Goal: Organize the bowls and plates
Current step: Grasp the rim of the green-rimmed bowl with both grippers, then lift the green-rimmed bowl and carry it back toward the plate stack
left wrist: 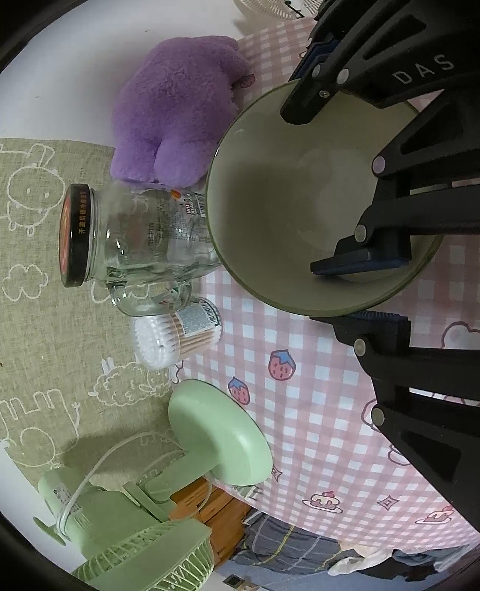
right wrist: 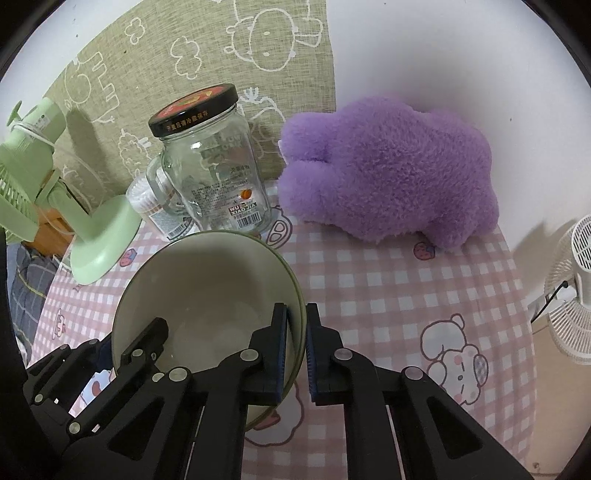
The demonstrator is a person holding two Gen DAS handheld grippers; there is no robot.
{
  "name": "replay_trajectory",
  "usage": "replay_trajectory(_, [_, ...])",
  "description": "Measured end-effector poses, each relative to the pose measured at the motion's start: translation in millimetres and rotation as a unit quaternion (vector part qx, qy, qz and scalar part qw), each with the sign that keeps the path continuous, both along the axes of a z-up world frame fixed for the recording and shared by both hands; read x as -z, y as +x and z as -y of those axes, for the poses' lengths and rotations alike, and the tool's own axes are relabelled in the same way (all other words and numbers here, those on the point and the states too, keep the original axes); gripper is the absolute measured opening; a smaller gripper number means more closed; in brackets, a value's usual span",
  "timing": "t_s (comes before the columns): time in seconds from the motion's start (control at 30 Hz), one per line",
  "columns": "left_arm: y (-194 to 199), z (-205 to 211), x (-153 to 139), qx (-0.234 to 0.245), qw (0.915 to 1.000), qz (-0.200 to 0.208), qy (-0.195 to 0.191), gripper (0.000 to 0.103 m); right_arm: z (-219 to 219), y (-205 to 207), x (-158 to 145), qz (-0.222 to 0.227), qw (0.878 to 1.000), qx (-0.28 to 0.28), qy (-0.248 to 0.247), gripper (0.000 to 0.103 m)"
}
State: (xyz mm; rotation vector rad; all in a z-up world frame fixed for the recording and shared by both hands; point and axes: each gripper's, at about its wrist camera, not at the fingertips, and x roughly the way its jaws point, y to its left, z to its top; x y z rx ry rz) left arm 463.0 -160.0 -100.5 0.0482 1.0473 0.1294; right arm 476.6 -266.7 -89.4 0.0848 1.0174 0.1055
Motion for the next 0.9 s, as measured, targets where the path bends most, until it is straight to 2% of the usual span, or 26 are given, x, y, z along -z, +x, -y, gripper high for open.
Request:
replay_trajectory(0.33, [-10,1,-15,-0.002,0.9999,-0.003,-0.011,0.015,2,-11,-15,0.002,1.0,-0.004,-0.004,0.012])
replay_trajectory(0.9, [-55,-9,-90,-0.008,0.9987,0.049,-0.011,0.015,-4,-58,-89,0.048,0.999,-0.004,0.006,0.012])
